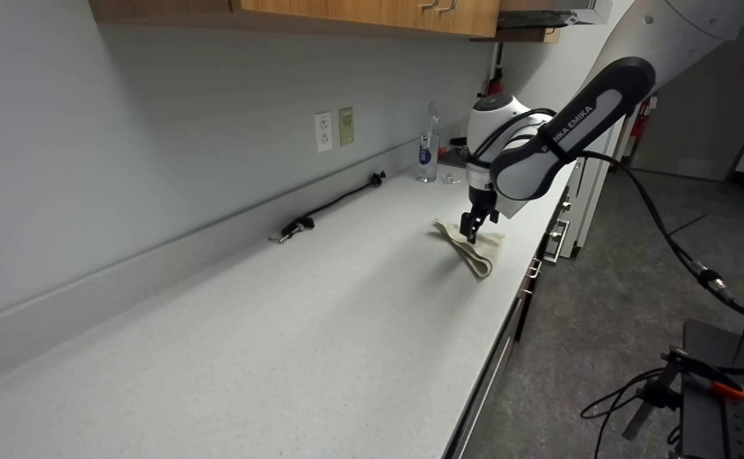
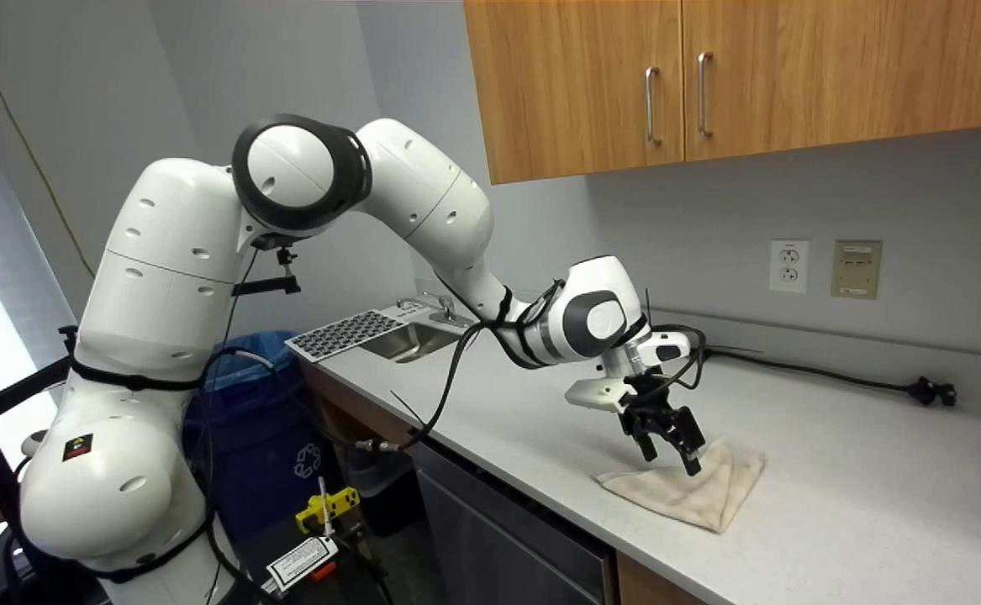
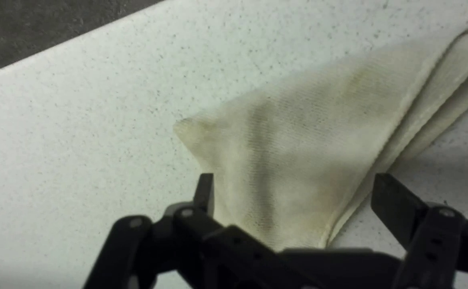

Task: Unfold the table cloth.

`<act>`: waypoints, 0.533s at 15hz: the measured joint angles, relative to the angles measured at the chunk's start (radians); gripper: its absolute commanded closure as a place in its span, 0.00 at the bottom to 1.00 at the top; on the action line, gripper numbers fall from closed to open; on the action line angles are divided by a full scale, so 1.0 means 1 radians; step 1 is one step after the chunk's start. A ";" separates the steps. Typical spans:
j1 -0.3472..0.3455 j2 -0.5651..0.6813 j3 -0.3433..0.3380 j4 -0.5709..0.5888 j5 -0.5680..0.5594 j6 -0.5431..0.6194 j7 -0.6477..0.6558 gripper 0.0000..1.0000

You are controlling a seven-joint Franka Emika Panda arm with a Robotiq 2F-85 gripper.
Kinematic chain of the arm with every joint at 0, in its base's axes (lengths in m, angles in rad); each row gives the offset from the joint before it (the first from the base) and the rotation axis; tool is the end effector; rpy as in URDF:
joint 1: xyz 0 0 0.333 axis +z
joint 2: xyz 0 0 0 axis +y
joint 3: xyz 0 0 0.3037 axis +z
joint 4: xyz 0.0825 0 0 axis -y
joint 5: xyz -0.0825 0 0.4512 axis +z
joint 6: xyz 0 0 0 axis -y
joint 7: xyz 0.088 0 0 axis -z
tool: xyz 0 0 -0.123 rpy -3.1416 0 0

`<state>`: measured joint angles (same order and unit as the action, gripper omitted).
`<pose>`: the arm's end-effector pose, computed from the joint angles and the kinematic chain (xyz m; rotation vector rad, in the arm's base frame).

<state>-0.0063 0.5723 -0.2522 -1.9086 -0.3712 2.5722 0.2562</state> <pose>0.6557 -0.1712 0.1345 2.7816 -0.2276 0.1273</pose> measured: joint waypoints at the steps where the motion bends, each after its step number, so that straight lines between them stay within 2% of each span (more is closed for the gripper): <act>1: 0.011 0.021 -0.007 0.022 0.000 -0.001 0.009 0.00; 8: 0.059 0.120 -0.058 0.113 0.000 -0.014 0.049 0.00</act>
<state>0.0530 0.6926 -0.3101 -1.7952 -0.3712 2.5581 0.3057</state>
